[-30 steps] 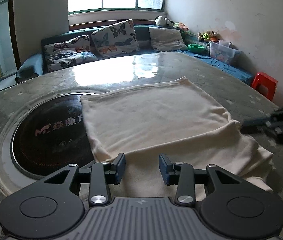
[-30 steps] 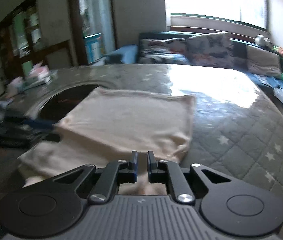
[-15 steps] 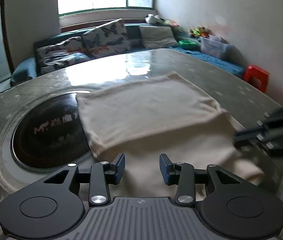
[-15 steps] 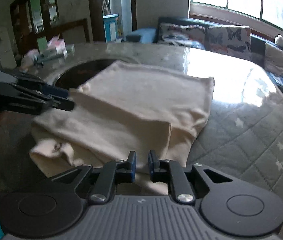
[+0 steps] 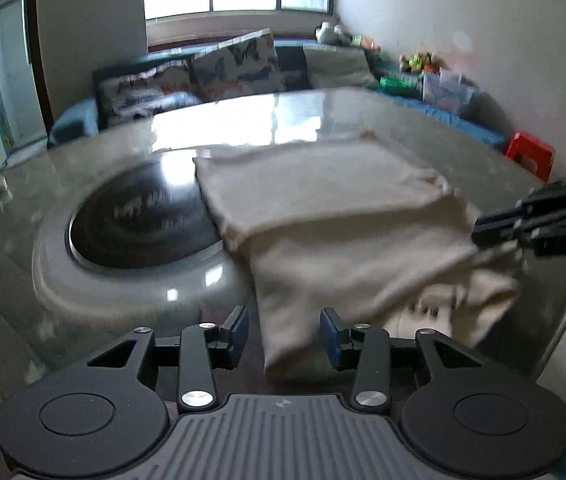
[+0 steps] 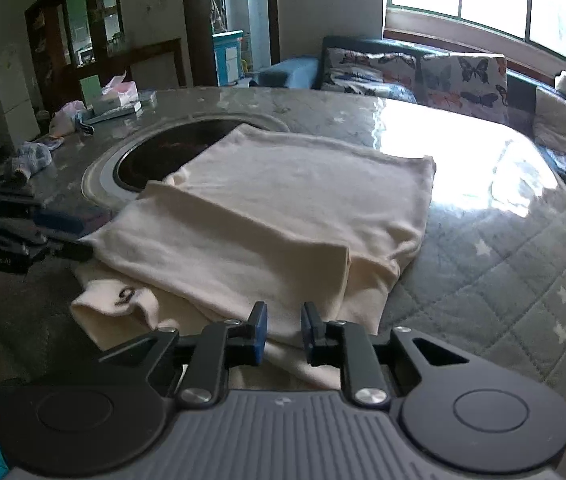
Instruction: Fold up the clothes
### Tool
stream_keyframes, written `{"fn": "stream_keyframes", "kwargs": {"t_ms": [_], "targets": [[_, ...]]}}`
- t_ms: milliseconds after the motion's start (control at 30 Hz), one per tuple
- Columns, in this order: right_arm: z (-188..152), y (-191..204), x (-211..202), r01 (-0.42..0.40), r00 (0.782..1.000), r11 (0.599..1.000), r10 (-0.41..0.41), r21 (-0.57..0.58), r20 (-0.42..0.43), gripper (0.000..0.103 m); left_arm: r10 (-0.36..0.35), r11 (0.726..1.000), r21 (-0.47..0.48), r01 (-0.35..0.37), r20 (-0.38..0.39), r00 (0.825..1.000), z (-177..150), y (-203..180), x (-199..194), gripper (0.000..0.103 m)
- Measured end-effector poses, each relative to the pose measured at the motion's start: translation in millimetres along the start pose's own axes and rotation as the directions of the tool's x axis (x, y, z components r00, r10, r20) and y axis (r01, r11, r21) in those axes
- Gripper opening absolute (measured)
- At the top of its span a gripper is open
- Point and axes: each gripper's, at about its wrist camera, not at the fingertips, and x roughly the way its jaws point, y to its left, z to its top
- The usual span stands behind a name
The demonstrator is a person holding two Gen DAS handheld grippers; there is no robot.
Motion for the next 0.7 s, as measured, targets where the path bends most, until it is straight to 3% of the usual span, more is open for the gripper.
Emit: {"fn": "stream_keyframes", "kwargs": {"t_ms": [167,333,433,567,700], "targets": [[14,-5,7,0.01,0.999,1.0,-0.011,0.022,0.049,0.018,-0.012,1.0,-0.006,0.012,0.054,0.998,25,-4,16,0.043],[27,-10,18,0.027,0.996,0.999,-0.031,0.042,0.086,0.018,0.005,1.0,-0.009,-0.005,0.021,1.0,39,-3,52,0.043],[26,-18,32,0.044,0.997,0.997,-0.047,0.066,0.054,0.018,0.011,1.0,0.001,-0.011,0.006,1.0,35,-2,63,0.042],[20,-25,32,0.037,0.999,0.996,-0.04,0.08,0.031,0.018,-0.03,0.999,0.043,0.029,0.014,0.999,31,-4,44,0.043],[13,-20,12,0.017,1.0,1.0,-0.017,0.017,0.021,0.021,-0.097,0.989,0.116,0.093,0.029,0.995,19,-10,10,0.049]]}}
